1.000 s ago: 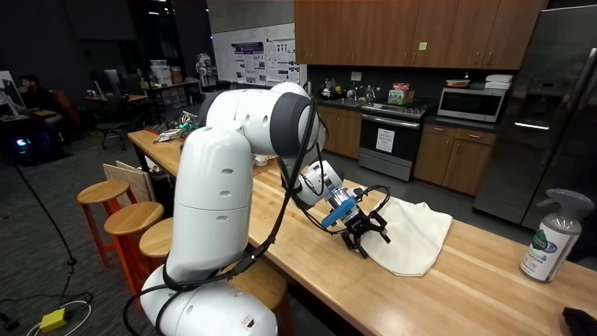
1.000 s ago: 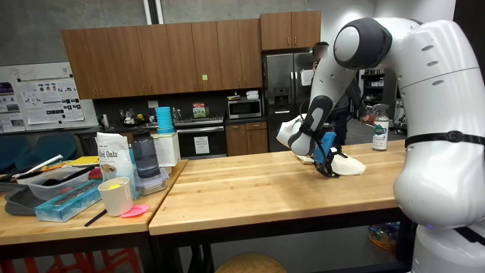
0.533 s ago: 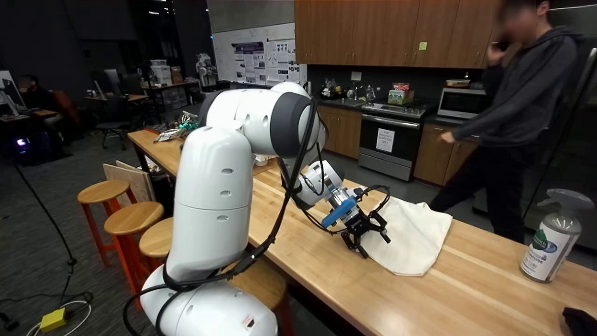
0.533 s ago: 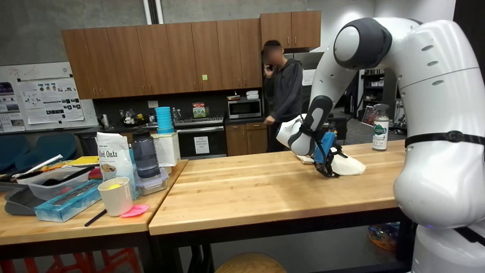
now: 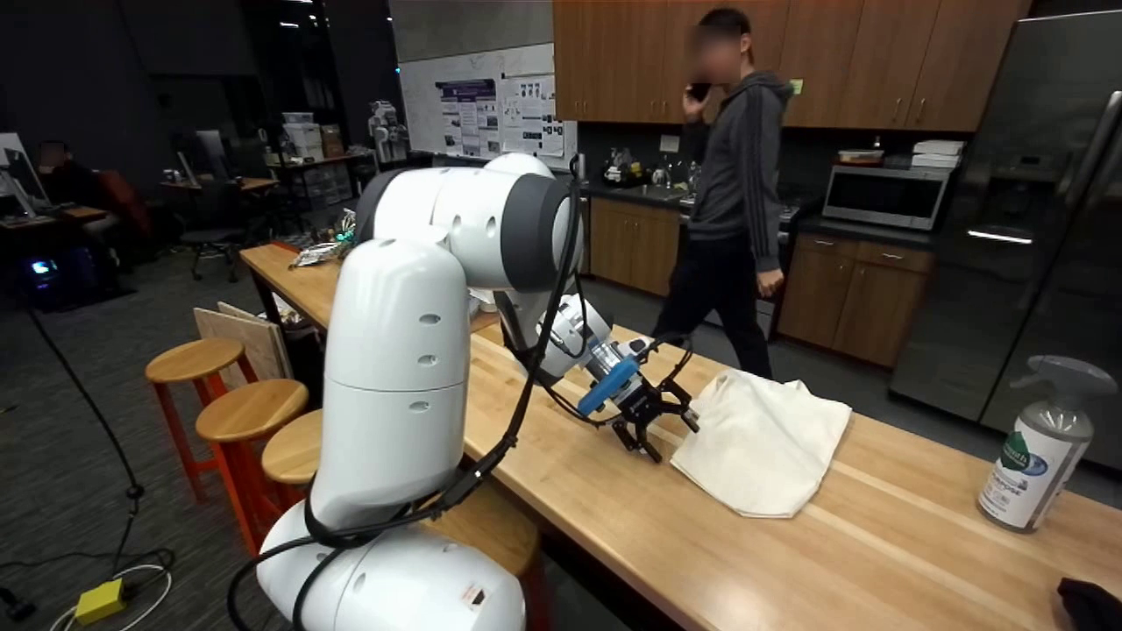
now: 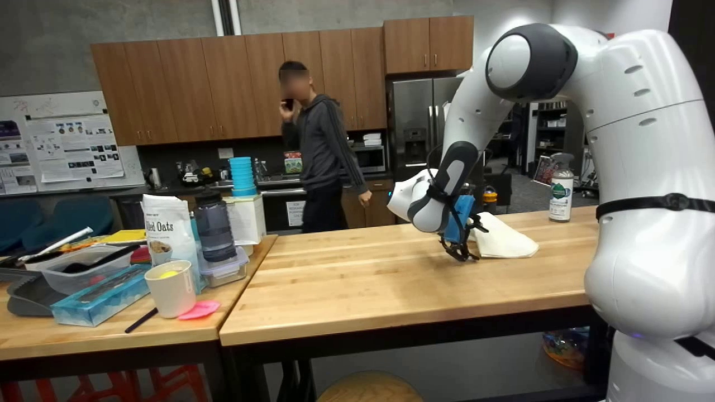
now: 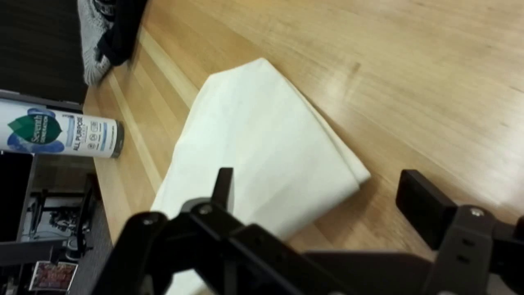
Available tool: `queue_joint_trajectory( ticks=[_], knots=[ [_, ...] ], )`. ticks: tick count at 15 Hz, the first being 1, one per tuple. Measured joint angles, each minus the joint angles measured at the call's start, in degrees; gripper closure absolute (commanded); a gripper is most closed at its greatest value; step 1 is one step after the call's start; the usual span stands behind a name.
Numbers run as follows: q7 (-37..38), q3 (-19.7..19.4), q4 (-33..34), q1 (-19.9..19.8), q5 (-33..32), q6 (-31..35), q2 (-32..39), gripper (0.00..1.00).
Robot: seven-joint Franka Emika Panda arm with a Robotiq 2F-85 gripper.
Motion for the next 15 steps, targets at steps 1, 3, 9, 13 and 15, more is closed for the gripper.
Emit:
queue_joint_trajectory(
  ticks=[1,3,9,13,15],
  knots=[
    [0.0,0.37,0.48,0.85,0.0,0.0,0.0,0.0],
    [0.06,0.62,1.48,1.87,-0.22,-0.05,0.01,0.0],
    [1.23,-2.54,0.3,-1.09,-3.41,-0.11,-1.42,0.0],
    [2.71,-5.48,-3.21,-5.05,-6.83,0.03,-4.47,0.0],
    [3.25,-6.56,-4.85,-6.85,-8.05,0.15,-5.8,0.0]
  ],
)
